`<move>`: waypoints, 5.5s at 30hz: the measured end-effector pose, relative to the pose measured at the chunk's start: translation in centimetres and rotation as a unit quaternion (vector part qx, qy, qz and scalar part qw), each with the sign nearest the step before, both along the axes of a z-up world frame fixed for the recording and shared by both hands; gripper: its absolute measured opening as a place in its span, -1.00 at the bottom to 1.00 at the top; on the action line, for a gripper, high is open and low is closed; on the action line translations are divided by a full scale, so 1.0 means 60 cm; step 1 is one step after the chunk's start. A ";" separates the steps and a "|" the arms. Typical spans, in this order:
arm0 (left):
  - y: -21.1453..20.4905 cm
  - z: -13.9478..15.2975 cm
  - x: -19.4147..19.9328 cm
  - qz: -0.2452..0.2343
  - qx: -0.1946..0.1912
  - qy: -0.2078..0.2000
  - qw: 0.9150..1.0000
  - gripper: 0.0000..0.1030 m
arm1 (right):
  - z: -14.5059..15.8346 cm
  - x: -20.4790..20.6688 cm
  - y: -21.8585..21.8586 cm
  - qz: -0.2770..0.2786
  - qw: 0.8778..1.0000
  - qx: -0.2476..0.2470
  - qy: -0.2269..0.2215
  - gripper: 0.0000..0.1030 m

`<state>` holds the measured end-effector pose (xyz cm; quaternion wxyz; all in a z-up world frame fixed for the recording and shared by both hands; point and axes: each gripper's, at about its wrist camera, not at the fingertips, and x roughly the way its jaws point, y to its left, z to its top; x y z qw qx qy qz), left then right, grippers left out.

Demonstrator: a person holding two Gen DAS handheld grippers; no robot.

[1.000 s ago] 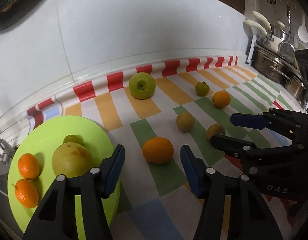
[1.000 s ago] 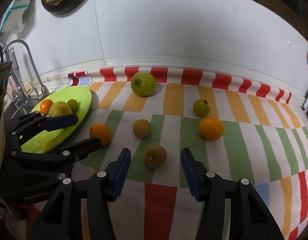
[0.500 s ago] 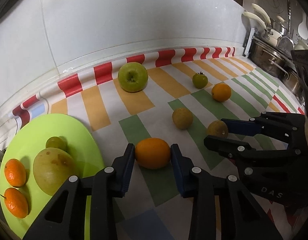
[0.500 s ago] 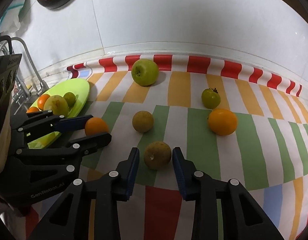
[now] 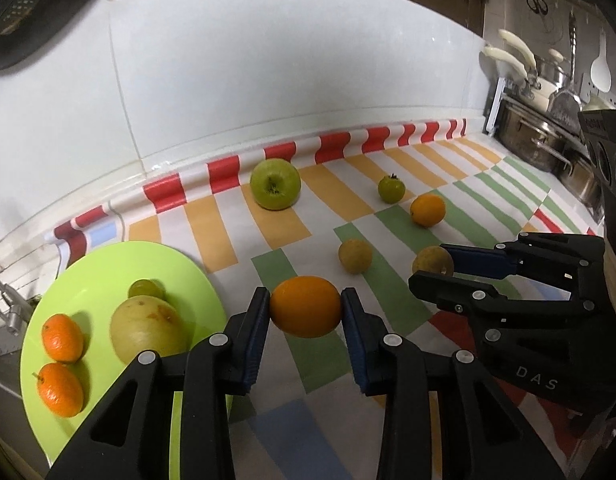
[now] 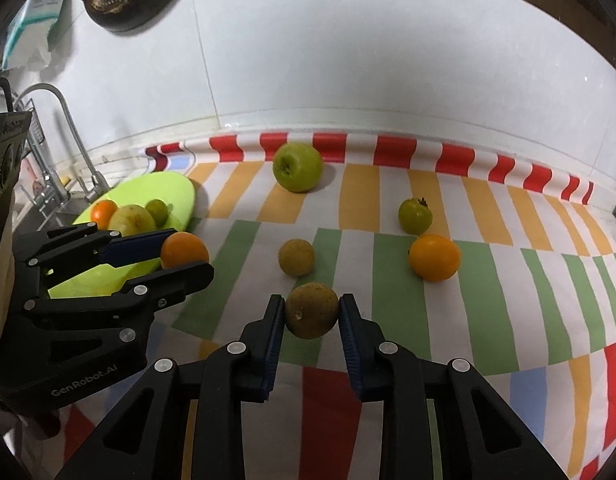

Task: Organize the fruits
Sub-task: 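Grasp an orange with the left gripper while the right gripper grasps a brown kiwi, then carry the orange and kiwi onto the green plate and release both, then withdraw both open grippers from the plate toward the remaining fruits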

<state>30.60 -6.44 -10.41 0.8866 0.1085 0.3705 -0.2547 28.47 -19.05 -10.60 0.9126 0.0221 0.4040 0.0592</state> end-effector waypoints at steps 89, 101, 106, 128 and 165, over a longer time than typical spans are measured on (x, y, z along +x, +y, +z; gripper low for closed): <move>0.352 0.002 0.061 0.075 -0.007 -0.010 0.997 -0.30 | 0.041 0.108 0.365 0.078 0.996 -0.011 -0.030 -0.44; 0.354 0.035 0.032 0.086 -0.018 -0.022 0.996 -0.12 | 0.066 0.077 0.342 0.050 0.997 -0.013 -0.049 -0.28; 0.349 0.066 -0.003 0.087 -0.030 -0.034 0.995 -0.09 | 0.090 0.043 0.327 0.036 0.997 -0.006 -0.065 -0.28; 0.255 0.166 -0.155 0.113 -0.049 -0.109 0.986 0.06 | 0.174 -0.111 0.227 0.023 0.991 0.004 -0.128 -0.28; 0.013 0.161 -0.172 0.124 -0.042 -0.106 0.986 0.29 | 0.176 -0.144 -0.018 0.020 0.991 -0.014 -0.132 -0.07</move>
